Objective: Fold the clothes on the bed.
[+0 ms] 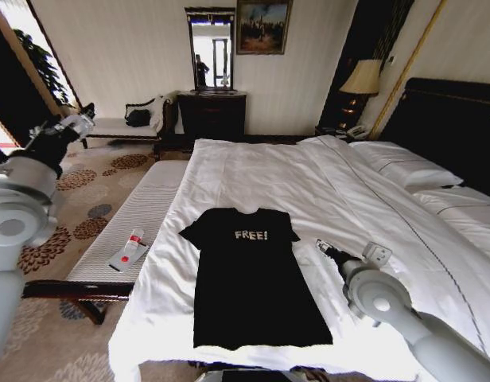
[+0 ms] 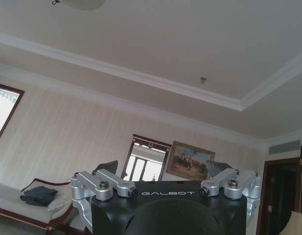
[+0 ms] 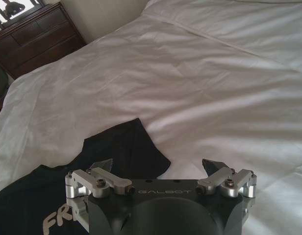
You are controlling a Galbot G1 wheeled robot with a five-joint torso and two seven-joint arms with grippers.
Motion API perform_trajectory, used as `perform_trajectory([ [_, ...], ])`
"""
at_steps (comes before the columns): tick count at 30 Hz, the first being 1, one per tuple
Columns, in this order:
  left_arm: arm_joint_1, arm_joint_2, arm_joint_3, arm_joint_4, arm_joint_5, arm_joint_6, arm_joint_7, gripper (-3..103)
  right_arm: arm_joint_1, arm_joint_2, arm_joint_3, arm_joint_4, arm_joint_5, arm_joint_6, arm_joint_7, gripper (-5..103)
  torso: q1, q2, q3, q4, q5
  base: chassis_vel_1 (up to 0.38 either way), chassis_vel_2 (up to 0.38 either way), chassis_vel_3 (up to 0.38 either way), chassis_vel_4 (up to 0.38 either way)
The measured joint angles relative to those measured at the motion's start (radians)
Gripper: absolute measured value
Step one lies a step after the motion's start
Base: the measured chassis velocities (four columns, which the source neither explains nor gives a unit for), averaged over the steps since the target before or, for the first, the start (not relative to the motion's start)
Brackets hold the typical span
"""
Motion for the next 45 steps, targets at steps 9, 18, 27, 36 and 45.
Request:
perform_trajectory([
  [9,-0.001,-0.015,0.018,-0.008,0.023,0.016,0.001,100,0.174,0.100,-0.088,-0.256,0.150,-0.065,-0.049,100,0.000,0.000,0.000,-0.0002,0.0001,0.000,0.000,0.000,0.000],
  [18,-0.004,-0.033,0.045,0.017,0.066,0.027,0.002,100,0.243,0.196,-0.104,-0.463,0.146,-0.096,-0.103,100,0.000,0.000,0.000,-0.0001,-0.0002,0.000,0.000,0.000,0.000],
  [27,0.003,-0.045,0.061,0.028,0.087,0.033,0.000,100,0.283,0.265,-0.110,-0.598,0.087,-0.071,-0.192,100,0.000,0.000,0.000,0.0001,-0.0001,0.000,0.000,0.000,0.000],
  [36,0.005,-0.056,0.068,0.029,0.094,0.037,0.000,100,0.306,0.292,-0.118,-0.643,0.040,-0.051,-0.232,96,0.000,0.000,0.000,-0.0002,-0.0002,0.000,0.000,0.000,0.000],
  [45,0.017,-0.049,0.059,0.015,0.093,0.041,-0.001,100,0.287,0.310,-0.142,-0.613,0.011,-0.046,-0.234,79,0.000,0.000,0.000,0.0000,-0.0002,0.000,0.000,0.000,0.000],
])
